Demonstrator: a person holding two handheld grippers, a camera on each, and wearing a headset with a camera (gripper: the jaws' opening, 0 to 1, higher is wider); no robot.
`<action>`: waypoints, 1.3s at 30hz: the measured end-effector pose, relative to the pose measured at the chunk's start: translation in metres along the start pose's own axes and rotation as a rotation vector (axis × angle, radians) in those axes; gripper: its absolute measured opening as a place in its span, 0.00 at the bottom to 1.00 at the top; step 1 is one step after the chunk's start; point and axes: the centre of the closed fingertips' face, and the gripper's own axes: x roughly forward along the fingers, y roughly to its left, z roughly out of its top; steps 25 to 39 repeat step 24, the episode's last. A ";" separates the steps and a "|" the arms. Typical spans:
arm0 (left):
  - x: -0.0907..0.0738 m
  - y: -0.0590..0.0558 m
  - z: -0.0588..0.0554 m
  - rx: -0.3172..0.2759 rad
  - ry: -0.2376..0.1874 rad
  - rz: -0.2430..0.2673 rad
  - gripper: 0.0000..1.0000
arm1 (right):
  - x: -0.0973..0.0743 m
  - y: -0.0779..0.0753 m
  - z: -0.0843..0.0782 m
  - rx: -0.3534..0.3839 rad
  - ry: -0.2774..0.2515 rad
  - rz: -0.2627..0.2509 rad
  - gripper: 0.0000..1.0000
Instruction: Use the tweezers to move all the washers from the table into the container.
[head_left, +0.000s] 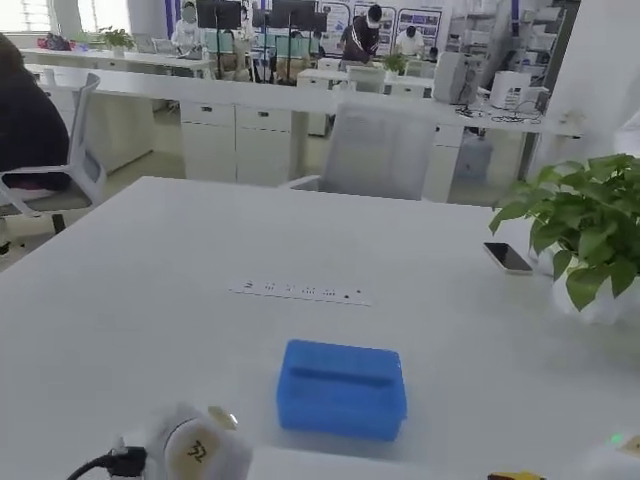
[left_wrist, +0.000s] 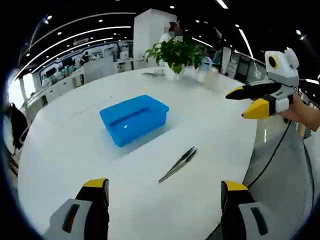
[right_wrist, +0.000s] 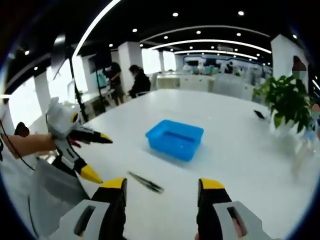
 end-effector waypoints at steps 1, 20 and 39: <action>-0.008 0.002 -0.001 -0.031 -0.013 0.029 0.99 | -0.003 -0.001 -0.001 0.002 0.001 -0.004 0.55; -0.080 0.025 -0.010 -0.161 -0.118 0.241 0.99 | -0.024 -0.021 -0.018 0.048 -0.014 -0.132 0.80; -0.079 0.024 -0.009 -0.153 -0.118 0.237 0.99 | -0.023 -0.018 -0.018 0.043 -0.010 -0.136 0.83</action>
